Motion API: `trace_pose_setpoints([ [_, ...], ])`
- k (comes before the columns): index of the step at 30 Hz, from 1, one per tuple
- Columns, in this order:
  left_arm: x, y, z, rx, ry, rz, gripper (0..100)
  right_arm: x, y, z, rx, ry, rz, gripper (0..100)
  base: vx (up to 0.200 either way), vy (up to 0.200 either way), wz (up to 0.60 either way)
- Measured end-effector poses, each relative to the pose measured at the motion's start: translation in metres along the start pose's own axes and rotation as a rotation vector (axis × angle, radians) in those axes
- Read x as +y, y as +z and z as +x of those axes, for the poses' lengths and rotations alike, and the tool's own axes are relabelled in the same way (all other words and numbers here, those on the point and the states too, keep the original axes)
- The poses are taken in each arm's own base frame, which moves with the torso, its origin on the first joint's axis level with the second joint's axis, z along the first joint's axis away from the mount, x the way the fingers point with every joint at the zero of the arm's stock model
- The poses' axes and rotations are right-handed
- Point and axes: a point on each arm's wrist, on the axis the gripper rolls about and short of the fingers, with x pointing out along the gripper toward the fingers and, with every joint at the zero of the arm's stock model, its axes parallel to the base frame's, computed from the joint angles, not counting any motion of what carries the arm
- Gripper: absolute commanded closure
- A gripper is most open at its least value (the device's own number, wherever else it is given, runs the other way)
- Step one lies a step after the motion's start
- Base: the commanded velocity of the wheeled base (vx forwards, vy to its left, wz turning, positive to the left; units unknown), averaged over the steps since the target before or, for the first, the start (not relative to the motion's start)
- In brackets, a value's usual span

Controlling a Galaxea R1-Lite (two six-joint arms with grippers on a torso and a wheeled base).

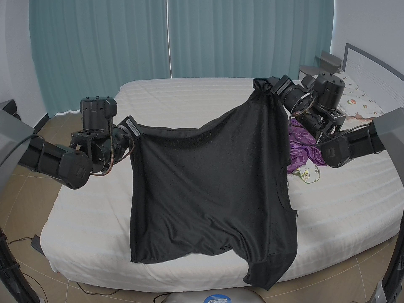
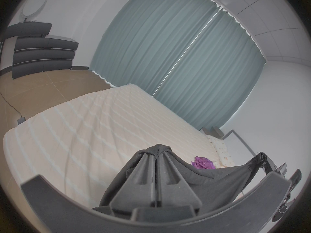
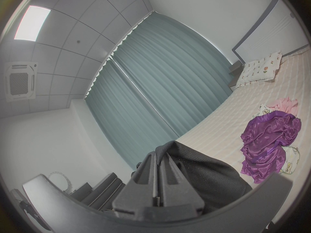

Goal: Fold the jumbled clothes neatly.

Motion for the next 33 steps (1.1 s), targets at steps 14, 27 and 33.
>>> trace_pose_setpoints([
  [14,0.022,-0.034,0.060,0.049,0.076,0.011,100,-0.054,-0.057,0.013,0.063,-0.110,-0.011,0,0.000,0.000,0.00],
  [27,0.049,-0.081,0.121,0.079,0.141,0.009,0,-0.118,-0.113,0.015,0.175,-0.243,-0.066,0,0.000,0.000,0.00],
  [33,0.060,-0.092,0.129,0.103,0.168,0.021,0,-0.149,-0.122,0.000,0.229,-0.332,-0.077,0,0.000,0.000,0.00],
])
